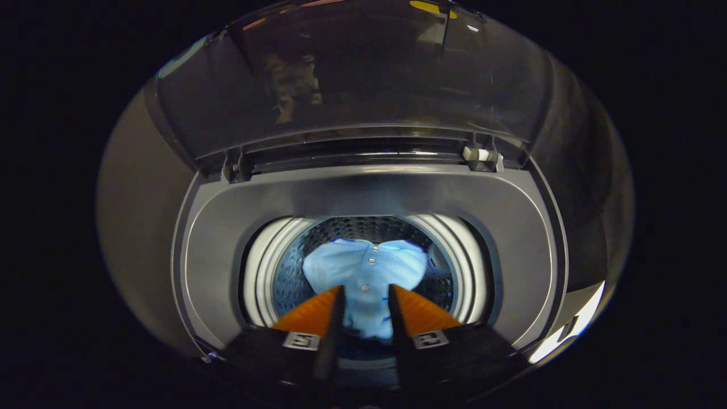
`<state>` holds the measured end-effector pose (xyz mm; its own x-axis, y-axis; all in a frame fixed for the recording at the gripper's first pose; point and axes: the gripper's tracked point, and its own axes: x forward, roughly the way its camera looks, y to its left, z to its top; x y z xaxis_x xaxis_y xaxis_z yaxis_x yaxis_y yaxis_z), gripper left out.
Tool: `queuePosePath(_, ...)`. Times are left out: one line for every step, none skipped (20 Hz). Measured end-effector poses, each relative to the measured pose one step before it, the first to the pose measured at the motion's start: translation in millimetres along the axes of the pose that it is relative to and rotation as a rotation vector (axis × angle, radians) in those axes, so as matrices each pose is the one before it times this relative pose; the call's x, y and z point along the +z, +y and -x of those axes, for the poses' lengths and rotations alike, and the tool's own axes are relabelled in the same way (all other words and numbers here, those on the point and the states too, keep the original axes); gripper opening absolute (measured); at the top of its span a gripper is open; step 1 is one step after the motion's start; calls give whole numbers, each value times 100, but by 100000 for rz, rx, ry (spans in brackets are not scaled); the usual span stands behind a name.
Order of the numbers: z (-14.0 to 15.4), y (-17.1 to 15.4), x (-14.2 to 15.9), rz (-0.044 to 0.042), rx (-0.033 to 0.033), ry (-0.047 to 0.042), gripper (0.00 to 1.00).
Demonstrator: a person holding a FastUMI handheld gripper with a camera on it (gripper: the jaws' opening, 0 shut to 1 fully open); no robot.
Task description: Put the clothes into the washing machine and then close the washing machine lid.
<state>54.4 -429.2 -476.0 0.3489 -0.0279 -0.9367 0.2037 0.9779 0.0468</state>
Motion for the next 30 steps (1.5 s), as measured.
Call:
queuePosePath(-238, -317, -25, -186, -1264, 412, 56)
queuePosePath(-12, -221, 296, 39, -1630, -890, 71)
queuePosePath(-17, -537, 234, 157, -1863, -1218, 86)
queuePosePath(50, -117, 108, -405, -271, -1035, 100)
queuePosePath(240, 175, 27, -301, 606, 168, 100)
queuePosePath(33, -151, -163, 384, 43, 562, 99)
queuePosePath(-130, -159, -28, 477, -63, 79, 100)
queuePosePath(63, -169, 95, 16, -284, -333, 100)
queuePosePath(48, -125, 46, -391, -120, -346, 100)
queuePosePath(126, -362, 212, 611, -1783, -580, 100)
queuePosePath(202, -601, 494, 942, -1829, -2035, 100)
queuePosePath(236, 284, 849, -615, 1173, -3420, 100)
queuePosePath(133, -182, 588, 60, -449, -2268, 100)
queuePosePath(251, -289, 553, 627, -1078, -1366, 100)
queuePosePath(309, 117, 302, -583, 443, -564, 99)
queuePosePath(496, 331, 542, -1710, 1075, -715, 100)
queuePosePath(391, 58, 446, -1596, 704, -818, 100)
queuePosePath(453, 423, 568, -1607, 1939, -1008, 100)
queuePosePath(773, 394, 556, 43, 1303, -923, 100)
queuePosePath(759, 162, 913, 1586, 181, -2028, 100)
queuePosePath(662, 53, 941, 1634, -82, -2568, 100)
queuePosePath(649, 50, 1058, 879, -132, -2569, 100)
queuePosePath(591, 122, 1033, -259, 423, -2521, 100)
queuePosePath(594, 75, 1181, -1134, 534, -2443, 100)
queuePosePath(708, 93, 1273, -1541, 660, -2977, 100)
queuePosePath(700, 224, 1689, -1561, 616, -3423, 100)
queuePosePath(802, 301, 1834, -1455, 908, -4072, 100)
queuePosePath(677, 457, 1845, -1426, 1319, -4208, 99)
queuePosePath(587, 437, 1759, -1298, 1696, -3587, 100)
queuePosePath(179, 536, 1839, -605, 1409, -3267, 99)
